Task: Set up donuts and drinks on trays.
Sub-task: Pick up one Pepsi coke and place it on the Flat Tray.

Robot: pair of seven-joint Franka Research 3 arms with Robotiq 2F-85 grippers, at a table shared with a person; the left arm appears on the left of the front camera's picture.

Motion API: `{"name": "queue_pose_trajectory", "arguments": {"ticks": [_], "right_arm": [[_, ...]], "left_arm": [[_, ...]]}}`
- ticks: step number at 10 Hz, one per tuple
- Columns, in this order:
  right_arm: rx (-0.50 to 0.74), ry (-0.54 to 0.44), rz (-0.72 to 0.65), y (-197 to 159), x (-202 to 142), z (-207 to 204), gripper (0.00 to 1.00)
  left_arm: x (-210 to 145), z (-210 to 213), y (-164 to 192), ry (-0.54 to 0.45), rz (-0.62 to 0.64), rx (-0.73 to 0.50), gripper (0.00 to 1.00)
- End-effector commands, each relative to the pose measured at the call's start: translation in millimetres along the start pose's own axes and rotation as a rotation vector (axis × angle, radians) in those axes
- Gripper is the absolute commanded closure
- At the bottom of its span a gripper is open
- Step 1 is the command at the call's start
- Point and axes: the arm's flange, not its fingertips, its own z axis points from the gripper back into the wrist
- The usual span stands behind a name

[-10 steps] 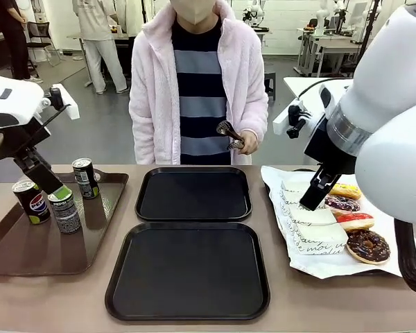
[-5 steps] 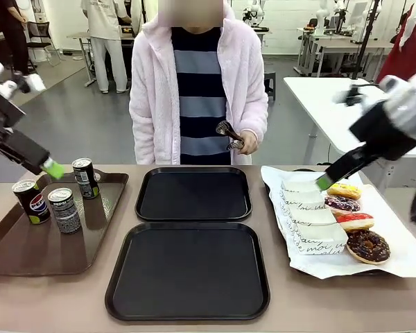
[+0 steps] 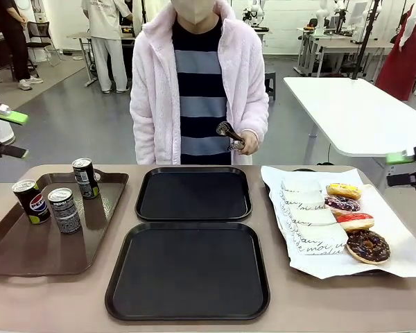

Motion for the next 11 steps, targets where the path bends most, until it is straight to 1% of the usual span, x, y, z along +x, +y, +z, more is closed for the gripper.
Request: {"name": "queue_pose_trajectory", "arguments": {"ticks": [1,3,5,7,8,9,10,11], "right_arm": [[0.054,-0.053,-0.028,1,-2,30,0.0],[0.004,-0.027,-0.033,8,-12,63,0.0],[-0.008,-0.008,-0.043,5,-21,84,0.0],[-0.022,-0.017,-0.07,0,-29,97,0.0],[-0.035,-0.015,-0.082,-3,-30,99,0.0],[-0.04,-0.033,-0.084,-4,-30,98,0.0],[-0.101,-0.121,-0.017,4,-27,86,0.0],[-0.031,-0.038,-0.102,-3,-33,101,0.0]], "left_arm": [[8,26,28,-0.059,0.072,-0.016,0.0],[-1,56,51,-0.093,0.115,-0.058,0.0],[-11,86,65,-0.109,0.144,-0.067,0.0],[-24,118,73,-0.152,0.162,-0.068,0.0],[-31,130,76,-0.176,0.177,-0.049,0.0],[-33,136,77,-0.193,0.201,0.01,0.0],[-29,121,73,-0.173,0.192,-0.062,0.0],[-29,121,73,-0.173,0.192,-0.062,0.0]]}}
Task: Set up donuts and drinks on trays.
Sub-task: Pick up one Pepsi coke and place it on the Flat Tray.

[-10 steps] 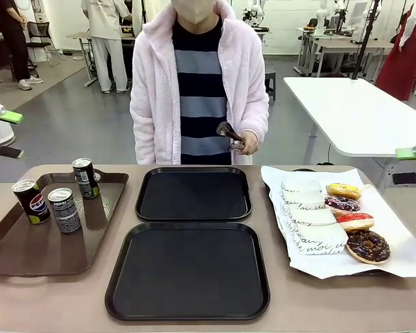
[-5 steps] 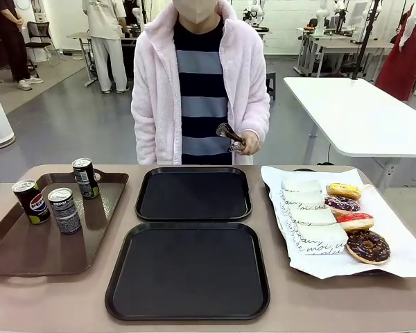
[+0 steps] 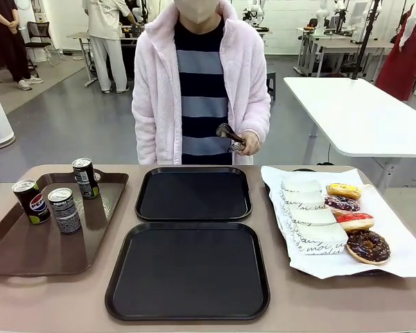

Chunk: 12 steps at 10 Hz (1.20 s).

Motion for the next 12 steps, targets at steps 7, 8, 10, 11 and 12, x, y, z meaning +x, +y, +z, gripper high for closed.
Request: {"name": "queue_pose_trajectory", "arguments": {"ticks": [7,8,10,11,12], "right_arm": [[0.026,0.022,-0.022,-2.3,-3.6,2.5,0.0],[0.026,0.022,-0.022,-2.3,-3.6,2.5,0.0],[0.026,0.022,-0.022,-2.3,-3.6,2.5,0.0],[0.026,0.022,-0.022,-2.3,-3.6,2.5,0.0],[0.026,0.022,-0.022,-2.3,-3.6,2.5,0.0]], "left_arm": [[1.2,-8.5,-2.0,0.017,-0.007,-0.018,0.0],[1.2,-8.5,-2.0,0.017,-0.007,-0.018,0.0],[1.2,-8.5,-2.0,0.017,-0.007,-0.018,0.0],[1.2,-8.5,-2.0,0.017,-0.007,-0.018,0.0],[1.2,-8.5,-2.0,0.017,-0.007,-0.018,0.0]]}}
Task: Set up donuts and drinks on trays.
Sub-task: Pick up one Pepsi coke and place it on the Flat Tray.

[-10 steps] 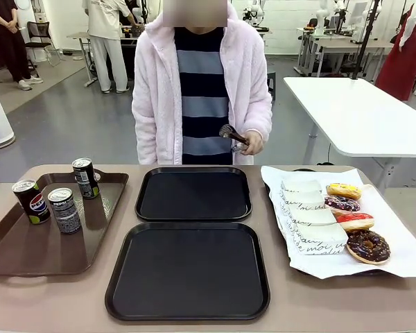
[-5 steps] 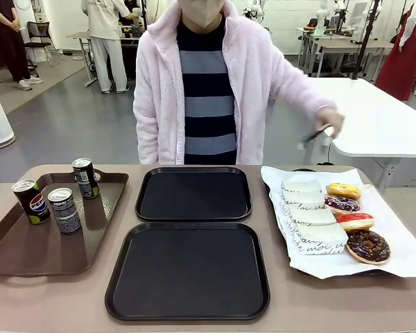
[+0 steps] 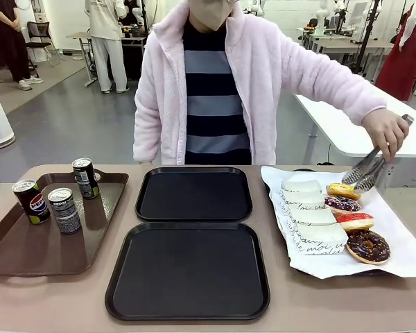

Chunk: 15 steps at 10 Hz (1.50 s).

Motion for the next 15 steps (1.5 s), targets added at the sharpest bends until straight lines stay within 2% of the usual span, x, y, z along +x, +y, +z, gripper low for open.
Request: {"name": "queue_pose_trajectory", "arguments": {"ticks": [1,9,11,13,15], "right_arm": [[0.005,0.007,-0.001,0,1,2,0.0],[0.005,0.007,-0.001,0,1,2,0.0],[0.005,0.007,-0.001,0,1,2,0.0],[0.005,0.007,-0.001,0,1,2,0.0],[0.005,0.007,-0.001,0,1,2,0.0]], "left_arm": [[-1,2,0,-0.002,-0.004,-0.017,0.0],[0,0,0,0.0,0.0,0.0,0.0],[0,-13,-41,-0.064,-0.049,0.274,0.0],[-6,-45,-86,-0.116,-0.077,0.722,0.0],[-14,-82,-111,-0.06,-0.07,1.001,0.0]]}}
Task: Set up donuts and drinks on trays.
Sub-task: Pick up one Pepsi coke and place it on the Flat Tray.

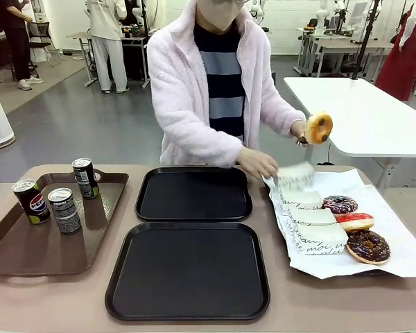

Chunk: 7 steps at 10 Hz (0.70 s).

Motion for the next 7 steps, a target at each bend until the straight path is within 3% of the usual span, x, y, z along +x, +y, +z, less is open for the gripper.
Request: {"name": "queue_pose_trajectory", "arguments": {"ticks": [1,3,7], "right_arm": [[0.006,0.005,-0.001,0,0,2,0.0],[0.006,0.005,-0.001,0,0,2,0.0],[0.006,0.005,-0.001,0,0,2,0.0]], "left_arm": [[-16,-27,-34,0.129,0.028,0.329,0.0],[-14,-65,-80,0.143,0.024,0.463,0.0],[-4,-147,-141,0.097,0.022,0.472,0.0]]}}
